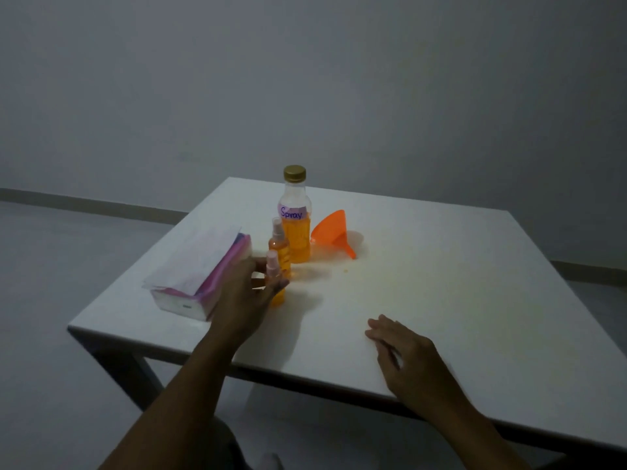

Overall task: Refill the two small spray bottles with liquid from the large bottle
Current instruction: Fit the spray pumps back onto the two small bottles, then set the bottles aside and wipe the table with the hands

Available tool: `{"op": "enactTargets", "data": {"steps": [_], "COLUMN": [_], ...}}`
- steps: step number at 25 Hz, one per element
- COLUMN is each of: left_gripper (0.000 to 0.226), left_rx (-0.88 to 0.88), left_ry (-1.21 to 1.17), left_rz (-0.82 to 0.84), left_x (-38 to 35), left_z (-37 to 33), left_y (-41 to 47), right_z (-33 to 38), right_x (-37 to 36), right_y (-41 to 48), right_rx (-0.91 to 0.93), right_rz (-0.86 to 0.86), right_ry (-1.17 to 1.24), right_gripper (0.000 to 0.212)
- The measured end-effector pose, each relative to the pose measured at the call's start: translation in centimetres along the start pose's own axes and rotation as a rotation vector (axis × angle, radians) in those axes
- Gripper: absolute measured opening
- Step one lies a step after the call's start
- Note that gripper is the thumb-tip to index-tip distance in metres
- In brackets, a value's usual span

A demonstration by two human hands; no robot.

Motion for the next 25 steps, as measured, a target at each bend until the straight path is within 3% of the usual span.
{"op": "enactTargets", "data": {"steps": [3,5,8,10,12,16,22,25], "left_gripper": [0.05,0.042,0.035,0.042,0.045,0.024,0.016,0.013], "left_rx": [0.02,-0.032,-0.062,0.003,0.039,-0.051,-0.074,-0.181], "left_ry": [-0.012,0.037,0.422,0.698,0.83,0.847,0.839,0.727], "left_rz": [-0.043,-0.186,-0.303,-0.247,-0.145,-0.142,-0.187,-0.072], "left_x": [0.7,2.5,6.1,7.9,8.5,8.8,9.2,9.4], "left_z": [-0.6,-1.3,-0.4,1.1,2.4,2.8,2.1,0.0], "left_y": [-0.5,-1.0,-1.4,-1.5,-1.6,-1.6,-1.2,-1.5], "right_z": [-0.2,-0.2,-0.2,-0.2,-0.1,0.1,0.2,0.1], "right_x": [0.0,0.0,-0.2,-0.2,-0.2,-0.1,0.1,0.0], "right_y": [0.1,0.1,0.3,0.3,0.3,0.3,0.3,0.4], "right_rx": [0.014,0.027,0.026,0.027,0.026,0.031,0.049,0.052], "right_rz": [-0.005,-0.018,-0.031,-0.05,-0.059,-0.062,-0.071,-0.067], "right_ry": [0.003,0.002,0.014,0.024,0.032,0.035,0.027,0.017], "right_gripper": [0.03,0.03,0.029,0.028,0.028,0.028,0.028,0.027]}}
Point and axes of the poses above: each hand's wrist, its own y-axis towards the middle knuckle, its own x-axis out of the back of the hand, z = x × y, the point moved 1 cm from there along y, towards the middle knuckle, and after that the axes turned 1 degree about -x, right-handed, at the moved point
